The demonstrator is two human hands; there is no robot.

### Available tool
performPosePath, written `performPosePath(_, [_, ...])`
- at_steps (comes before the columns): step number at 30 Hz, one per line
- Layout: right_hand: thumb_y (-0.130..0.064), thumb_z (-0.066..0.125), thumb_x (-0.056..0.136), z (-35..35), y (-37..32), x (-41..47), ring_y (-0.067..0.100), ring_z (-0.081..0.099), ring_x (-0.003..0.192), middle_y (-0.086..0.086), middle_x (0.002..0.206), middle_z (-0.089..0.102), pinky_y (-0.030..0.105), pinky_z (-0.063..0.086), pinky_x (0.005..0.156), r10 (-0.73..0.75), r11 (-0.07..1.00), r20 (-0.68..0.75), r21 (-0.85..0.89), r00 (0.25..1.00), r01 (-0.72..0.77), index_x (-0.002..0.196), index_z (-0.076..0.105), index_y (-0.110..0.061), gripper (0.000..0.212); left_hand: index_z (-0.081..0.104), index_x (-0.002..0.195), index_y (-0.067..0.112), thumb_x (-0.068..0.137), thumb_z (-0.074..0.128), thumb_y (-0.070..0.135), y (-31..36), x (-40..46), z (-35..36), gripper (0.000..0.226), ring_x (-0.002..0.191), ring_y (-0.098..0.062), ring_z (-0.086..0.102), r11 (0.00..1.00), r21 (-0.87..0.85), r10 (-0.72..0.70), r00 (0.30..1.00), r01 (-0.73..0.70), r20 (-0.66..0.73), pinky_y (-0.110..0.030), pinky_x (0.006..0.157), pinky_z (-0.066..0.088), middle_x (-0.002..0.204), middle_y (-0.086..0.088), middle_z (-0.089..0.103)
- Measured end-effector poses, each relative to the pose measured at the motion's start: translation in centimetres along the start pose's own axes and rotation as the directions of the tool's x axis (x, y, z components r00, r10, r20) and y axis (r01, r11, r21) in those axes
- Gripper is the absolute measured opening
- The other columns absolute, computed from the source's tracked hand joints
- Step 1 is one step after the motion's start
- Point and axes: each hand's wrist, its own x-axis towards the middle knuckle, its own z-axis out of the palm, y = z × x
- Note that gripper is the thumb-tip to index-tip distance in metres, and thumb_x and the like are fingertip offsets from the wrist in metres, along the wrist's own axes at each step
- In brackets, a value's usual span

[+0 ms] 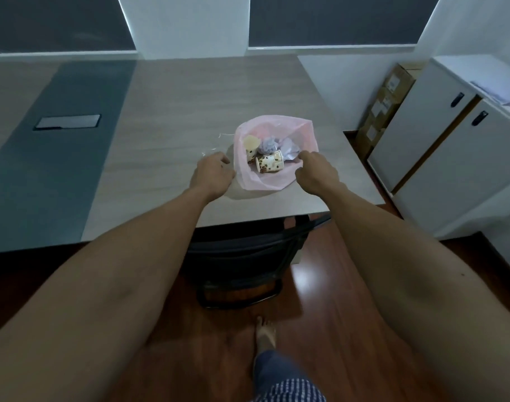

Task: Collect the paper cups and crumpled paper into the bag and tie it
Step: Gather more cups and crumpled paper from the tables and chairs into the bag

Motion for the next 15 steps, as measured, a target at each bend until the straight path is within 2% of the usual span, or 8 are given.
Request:
performPosePath(4, [-0.013,0.048,0.095,0.0,2.2,6.7,0.035,0.057,0.115,0.013,0.133,0.054,0.049,0.051,0.095,0.011,1.0,0.03,0.016,0.999,-0.011,0.136,0.052,-0.013,0.04,0.069,0.119,0.017,0.088,0.069,0.03,1.2,6.2,3.0,0.034,0.12,-0.031,0.056,0.995,0.095,0.024,0.999,-0.028,0.044,-0.039,0.099,0.048,0.125,-0.015,0.062])
performPosePath(8, [-0.014,0.054,0.097,1.0,4.9,13.3,0.036,0.055,0.119,0.014,0.139,0.047,0.05,0.05,0.1,0.011,0.999,0.063,0.048,0.998,-0.014,0.14,0.05,-0.014,0.043,0.069,0.124,0.023,0.088,0.07,0.03,1.1,11.8,6.4,0.036,0.13,-0.033,0.049,0.994,0.107,0.02,0.997,-0.028,0.068,-0.037,0.107,0.042,0.138,-0.016,0.045])
performPosePath(10, [-0.016,0.057,0.098,2.1,6.2,16.1,0.037,0.051,0.123,0.014,0.144,0.042,0.051,0.048,0.104,0.016,0.998,0.103,0.051,0.995,-0.021,0.141,0.051,-0.017,0.043,0.068,0.129,0.026,0.088,0.071,0.03,0.9,13.6,8.1,0.042,0.144,-0.035,0.035,0.992,0.123,0.003,0.995,-0.016,0.1,-0.039,0.115,0.037,0.154,-0.017,0.029])
performPosePath(12, [-0.02,0.058,0.098,3.5,7.3,18.6,0.038,0.046,0.128,0.013,0.149,0.034,0.052,0.045,0.109,0.042,0.997,0.145,0.06,0.989,-0.051,0.141,0.051,-0.021,0.044,0.06,0.141,0.032,0.088,0.072,0.032,0.7,14.7,9.5,0.054,0.153,-0.035,0.016,0.989,0.148,-0.03,0.991,0.011,0.128,-0.042,0.121,0.028,0.167,-0.012,0.002])
performPosePath(13, [-0.021,0.059,0.098,4.3,7.7,19.7,0.04,0.043,0.132,0.013,0.152,0.029,0.052,0.043,0.111,0.055,0.995,0.161,0.069,0.985,-0.067,0.142,0.05,-0.024,0.045,0.053,0.146,0.034,0.089,0.072,0.032,0.7,15.0,10.0,0.06,0.155,-0.036,0.009,0.987,0.16,-0.039,0.991,0.018,0.127,-0.044,0.122,0.026,0.169,-0.01,-0.009])
performPosePath(15, [-0.023,0.06,0.098,5.7,8.4,21.5,0.043,0.035,0.139,0.012,0.161,0.016,0.054,0.036,0.116,0.083,0.991,0.193,0.091,0.978,-0.103,0.145,0.049,-0.029,0.049,0.042,0.153,0.036,0.092,0.07,0.027,0.6,15.6,10.6,0.067,0.156,-0.035,0.006,0.984,0.18,-0.011,0.994,-0.008,0.105,-0.046,0.122,0.025,0.169,-0.008,-0.018])
